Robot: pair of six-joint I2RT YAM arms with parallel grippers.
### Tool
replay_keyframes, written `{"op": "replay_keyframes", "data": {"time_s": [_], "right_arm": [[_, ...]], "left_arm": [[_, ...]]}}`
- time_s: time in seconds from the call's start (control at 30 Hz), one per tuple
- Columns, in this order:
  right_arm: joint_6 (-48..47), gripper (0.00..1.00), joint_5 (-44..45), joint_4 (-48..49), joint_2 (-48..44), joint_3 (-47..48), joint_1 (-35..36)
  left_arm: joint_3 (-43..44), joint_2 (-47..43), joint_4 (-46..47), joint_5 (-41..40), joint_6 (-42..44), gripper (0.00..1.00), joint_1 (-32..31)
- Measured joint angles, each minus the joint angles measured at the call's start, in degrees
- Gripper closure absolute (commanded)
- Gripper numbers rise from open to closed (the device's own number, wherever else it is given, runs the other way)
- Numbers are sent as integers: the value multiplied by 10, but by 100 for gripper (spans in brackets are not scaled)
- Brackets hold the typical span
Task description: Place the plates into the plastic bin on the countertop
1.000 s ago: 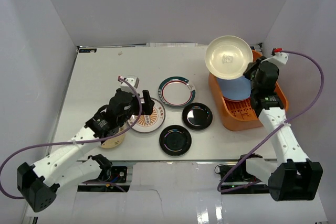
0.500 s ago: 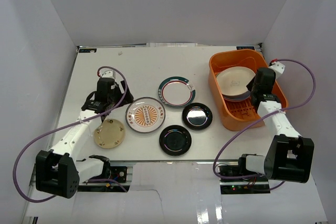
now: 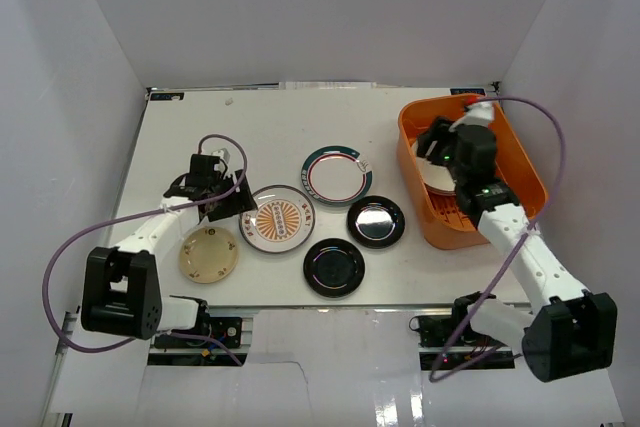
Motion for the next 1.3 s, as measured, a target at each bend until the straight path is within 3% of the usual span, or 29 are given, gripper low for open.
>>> {"op": "replay_keyframes", "data": {"time_s": [0.13,0.2,0.23,0.37,0.43,0.63,0.93,1.07,1.2,1.3], "right_arm": [[-25,43,24,17,18,19,223],[-26,42,24,26,52,19,272],[-24,36,27,29,76,19,279],[-6,23,46,27,173,19,275],[4,22,55,25,219,22,273],[38,25,90,23,320,66,272],[102,33,107,31,397,109,262],[122,34,101,43,409,108,254],[142,48,82,70,419,104,251],[159,60,66,88,436,104,247]], "left_arm": [[0,28,1,15,5,21,2],[0,47,2,21,6,21,6],[0,54,2,25,6,21,7],[0,68,2,36,6,21,9],[0,72,2,40,6,21,10],[7,99,6,52,3,28,10],[9,110,13,48,3,43,10],[9,113,15,44,3,54,12],[9,114,15,36,2,81,13],[10,107,17,48,0,92,14]]}}
